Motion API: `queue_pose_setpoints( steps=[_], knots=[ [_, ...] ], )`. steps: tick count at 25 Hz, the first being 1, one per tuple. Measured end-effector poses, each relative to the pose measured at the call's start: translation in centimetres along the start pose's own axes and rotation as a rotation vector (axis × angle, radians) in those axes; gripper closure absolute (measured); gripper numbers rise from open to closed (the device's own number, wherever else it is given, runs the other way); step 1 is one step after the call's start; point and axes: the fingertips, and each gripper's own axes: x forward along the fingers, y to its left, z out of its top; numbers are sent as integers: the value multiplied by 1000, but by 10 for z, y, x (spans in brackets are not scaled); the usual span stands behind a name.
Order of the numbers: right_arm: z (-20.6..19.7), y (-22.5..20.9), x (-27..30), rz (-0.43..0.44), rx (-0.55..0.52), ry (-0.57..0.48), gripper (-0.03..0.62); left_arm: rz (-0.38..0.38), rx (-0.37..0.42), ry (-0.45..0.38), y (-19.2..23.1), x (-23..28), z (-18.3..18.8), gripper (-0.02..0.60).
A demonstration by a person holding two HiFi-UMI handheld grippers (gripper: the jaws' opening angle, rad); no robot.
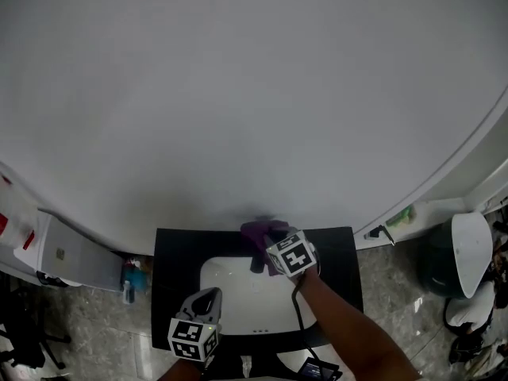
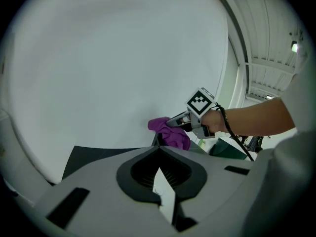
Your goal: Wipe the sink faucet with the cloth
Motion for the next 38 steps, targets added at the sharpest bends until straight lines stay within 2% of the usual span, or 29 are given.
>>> queue_pose_setpoints(
  steps=[3, 8, 12, 17, 20, 27, 30, 34, 38],
  knots=[
    [-18, 7, -12, 14, -3, -15, 563, 21, -6, 6, 1, 9, 1, 577],
    [-58, 40, -38, 55, 57, -31, 563, 19, -6, 6, -9, 18, 5, 577],
    [-58, 62, -35, 60, 67, -51, 563, 12, 5, 9, -19, 20, 7, 577],
    [-50, 56, 7, -40, 57, -76, 563, 6, 15, 16, -24, 21, 4, 577],
    [-63, 64, 22, -54, 52, -63, 563, 8, 5, 29, -21, 19, -3, 577],
    [-104, 81, -4, 11, 68, -55, 563, 2, -12, 31, -20, 21, -5, 577],
    [-109, 62, -19, -16, 89, -92, 563, -22, 0, 14, -29, 26, 7, 577],
    [-92, 2, -26, -93, 102, -177, 563, -42, 34, -2, -40, 31, 22, 577],
    [-74, -20, 9, -31, 46, -200, 563, -45, 56, 7, -48, 38, 22, 577]
  ],
)
